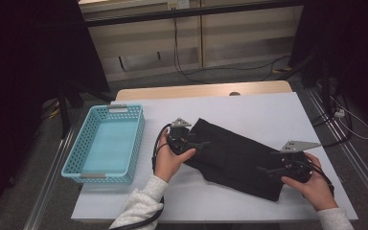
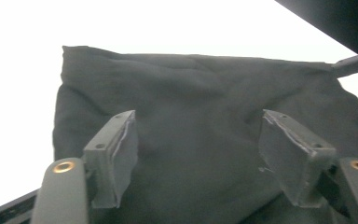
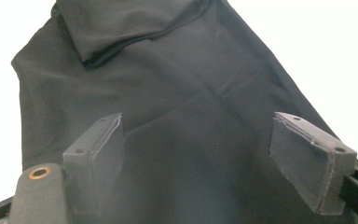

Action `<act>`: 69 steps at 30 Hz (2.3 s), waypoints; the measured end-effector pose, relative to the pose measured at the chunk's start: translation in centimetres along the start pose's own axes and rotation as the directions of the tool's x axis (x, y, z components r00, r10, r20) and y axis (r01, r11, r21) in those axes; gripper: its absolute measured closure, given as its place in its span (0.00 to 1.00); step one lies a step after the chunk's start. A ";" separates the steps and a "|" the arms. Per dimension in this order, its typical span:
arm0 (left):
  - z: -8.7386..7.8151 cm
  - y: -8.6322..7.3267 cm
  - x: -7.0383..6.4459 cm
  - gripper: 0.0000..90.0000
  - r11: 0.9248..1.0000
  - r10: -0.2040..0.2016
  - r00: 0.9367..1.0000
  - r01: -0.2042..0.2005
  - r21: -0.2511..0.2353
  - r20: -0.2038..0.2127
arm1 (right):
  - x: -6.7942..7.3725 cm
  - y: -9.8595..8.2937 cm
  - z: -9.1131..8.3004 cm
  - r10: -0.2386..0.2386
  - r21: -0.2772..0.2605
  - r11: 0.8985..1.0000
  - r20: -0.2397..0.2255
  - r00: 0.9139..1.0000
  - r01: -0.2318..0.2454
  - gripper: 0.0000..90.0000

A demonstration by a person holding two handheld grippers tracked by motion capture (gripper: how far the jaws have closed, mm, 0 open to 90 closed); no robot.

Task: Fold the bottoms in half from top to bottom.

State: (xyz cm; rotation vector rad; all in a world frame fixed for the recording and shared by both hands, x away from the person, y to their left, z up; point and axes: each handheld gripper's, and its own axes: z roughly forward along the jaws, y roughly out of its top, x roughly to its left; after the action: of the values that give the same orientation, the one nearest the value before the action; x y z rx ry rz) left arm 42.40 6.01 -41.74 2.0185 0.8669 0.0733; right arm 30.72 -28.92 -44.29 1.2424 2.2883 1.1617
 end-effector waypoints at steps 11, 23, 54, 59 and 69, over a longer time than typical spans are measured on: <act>-1.7 -0.6 1.5 0.23 1.000 -0.023 0.999 0.024 0.016 -0.036 | 0.5 0.8 1.1 -0.006 -0.010 1.000 -0.021 1.000 0.006 0.20; -2.7 -1.5 2.4 0.20 0.999 -0.036 0.998 0.038 0.037 -0.054 | 1.2 2.0 2.2 -0.024 -0.011 1.000 -0.028 0.999 0.023 0.20; -4.6 -3.0 3.4 0.17 0.997 -0.062 0.994 0.066 0.042 -0.093 | 4.0 4.1 5.8 -0.069 -0.017 0.998 -0.041 0.997 0.068 0.26; -4.4 -3.2 3.1 0.17 0.996 -0.068 0.994 0.072 0.051 -0.088 | 5.0 4.4 7.0 -0.092 0.008 0.996 -0.053 0.994 0.093 0.28; -4.8 -3.7 3.3 0.16 0.995 -0.078 0.992 0.083 0.050 -0.099 | 6.5 5.1 7.9 -0.117 0.005 0.993 -0.086 0.989 0.118 0.56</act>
State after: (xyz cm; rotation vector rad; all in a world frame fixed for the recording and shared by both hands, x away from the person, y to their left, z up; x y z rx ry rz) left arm 41.08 12.73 -42.59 2.0415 1.0203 0.1040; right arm 34.35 -18.15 -44.62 1.0642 2.3970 1.1840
